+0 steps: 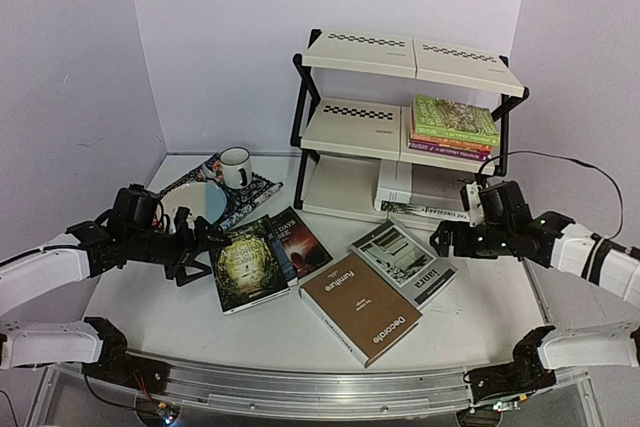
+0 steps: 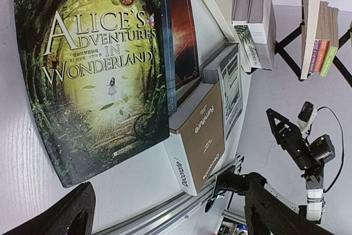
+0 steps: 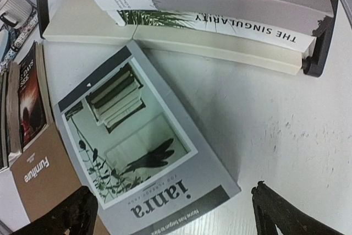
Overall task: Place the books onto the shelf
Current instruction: Pick up the book at the center of the board.
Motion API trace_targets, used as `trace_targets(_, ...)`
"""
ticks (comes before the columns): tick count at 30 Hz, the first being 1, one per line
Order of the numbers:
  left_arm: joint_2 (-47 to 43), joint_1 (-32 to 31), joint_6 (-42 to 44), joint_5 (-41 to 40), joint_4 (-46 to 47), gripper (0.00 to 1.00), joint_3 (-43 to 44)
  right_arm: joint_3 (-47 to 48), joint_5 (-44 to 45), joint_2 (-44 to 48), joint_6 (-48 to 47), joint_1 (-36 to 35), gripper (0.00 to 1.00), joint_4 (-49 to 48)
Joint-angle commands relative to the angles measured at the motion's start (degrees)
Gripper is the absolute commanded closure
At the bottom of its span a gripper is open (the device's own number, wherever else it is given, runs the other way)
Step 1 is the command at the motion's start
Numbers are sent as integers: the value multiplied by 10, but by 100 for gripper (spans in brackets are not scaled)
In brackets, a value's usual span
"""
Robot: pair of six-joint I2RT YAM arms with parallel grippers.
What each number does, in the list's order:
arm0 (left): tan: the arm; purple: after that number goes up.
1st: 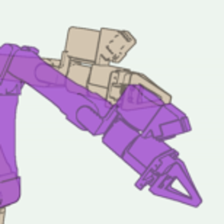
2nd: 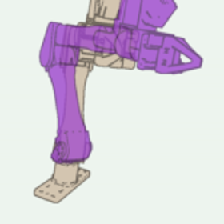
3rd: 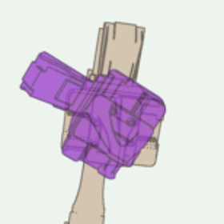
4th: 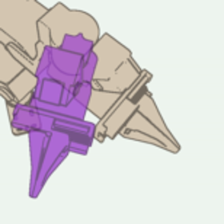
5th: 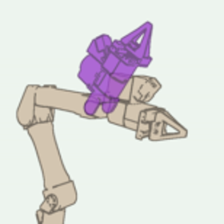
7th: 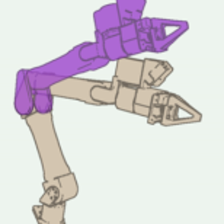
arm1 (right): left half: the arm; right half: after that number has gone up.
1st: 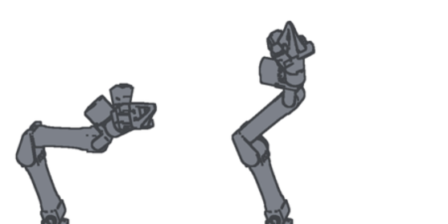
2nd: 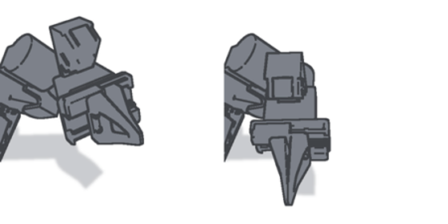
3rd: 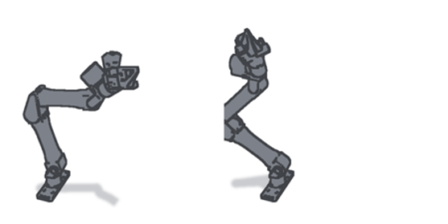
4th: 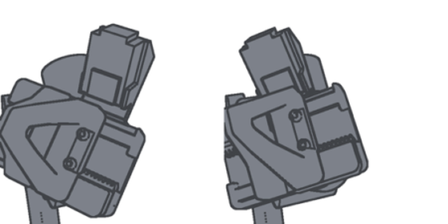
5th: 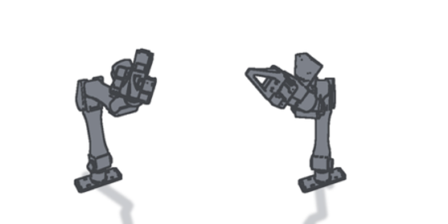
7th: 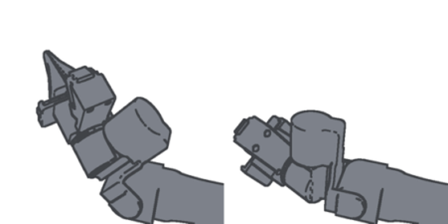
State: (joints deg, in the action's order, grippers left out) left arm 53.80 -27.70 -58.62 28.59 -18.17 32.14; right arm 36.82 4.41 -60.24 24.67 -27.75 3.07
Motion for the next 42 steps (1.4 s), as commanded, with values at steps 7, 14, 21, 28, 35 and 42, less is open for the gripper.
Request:
trace_targets(7, -11, -63, -50, -69, 14, 4, 7, -75, -95, 139, 43, -1, 2, -35)
trace_targets(14, 4, -165, -115, -124, 79, 4, -15, -132, -157, 171, 57, -1, 2, -125)
trace_targets(21, 53, -227, -125, -164, 100, 5, 17, -259, -98, 162, 42, -1, 2, -460)
trace_targets(28, 98, -255, -131, -177, 111, 5, 35, -315, -88, 2, -31, -6, 2, -789)
trace_targets(35, 148, -282, -144, -187, 159, 5, 37, -327, -65, -164, -106, -27, 2, -1053)
trace_targets(42, 168, -286, -140, -192, 174, 4, 49, -279, -48, -197, -160, -67, 2, -1060)
